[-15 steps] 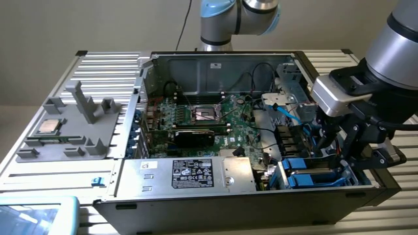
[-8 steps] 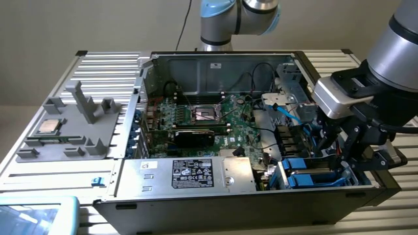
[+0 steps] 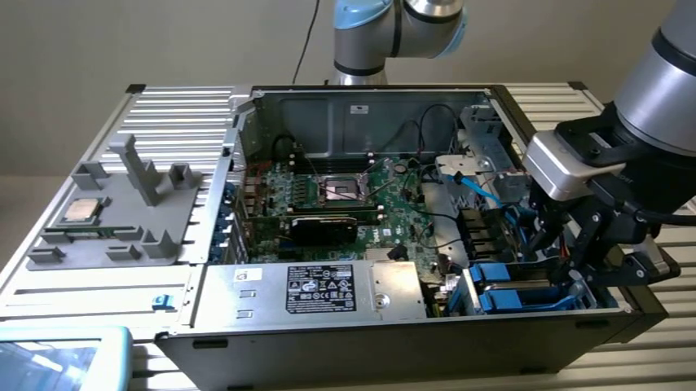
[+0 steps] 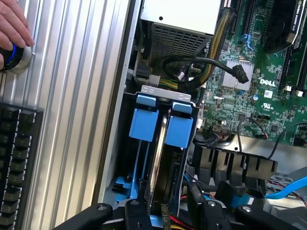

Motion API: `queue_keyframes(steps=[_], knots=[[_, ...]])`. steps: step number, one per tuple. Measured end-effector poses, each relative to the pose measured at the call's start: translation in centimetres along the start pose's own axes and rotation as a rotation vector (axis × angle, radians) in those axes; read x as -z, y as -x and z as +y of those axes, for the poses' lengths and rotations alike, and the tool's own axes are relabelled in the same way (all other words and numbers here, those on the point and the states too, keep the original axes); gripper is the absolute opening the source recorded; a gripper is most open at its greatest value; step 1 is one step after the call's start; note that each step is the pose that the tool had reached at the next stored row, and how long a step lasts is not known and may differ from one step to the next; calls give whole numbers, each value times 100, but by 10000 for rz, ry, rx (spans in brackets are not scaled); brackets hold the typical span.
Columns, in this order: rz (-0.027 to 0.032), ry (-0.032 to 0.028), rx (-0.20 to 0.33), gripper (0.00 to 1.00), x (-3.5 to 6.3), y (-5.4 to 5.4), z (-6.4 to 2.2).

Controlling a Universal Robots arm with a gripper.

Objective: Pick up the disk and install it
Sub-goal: 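Insert the first disk wire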

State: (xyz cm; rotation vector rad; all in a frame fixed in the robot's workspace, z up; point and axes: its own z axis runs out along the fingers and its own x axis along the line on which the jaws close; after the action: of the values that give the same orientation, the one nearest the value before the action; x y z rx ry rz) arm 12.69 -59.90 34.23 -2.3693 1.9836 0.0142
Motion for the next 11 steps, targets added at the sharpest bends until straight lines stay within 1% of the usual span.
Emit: queue_keyframes(steps=[5, 11], knots=[[-61, 41, 15, 44, -21, -4, -19], [-124, 131, 31, 44, -45, -7, -27]])
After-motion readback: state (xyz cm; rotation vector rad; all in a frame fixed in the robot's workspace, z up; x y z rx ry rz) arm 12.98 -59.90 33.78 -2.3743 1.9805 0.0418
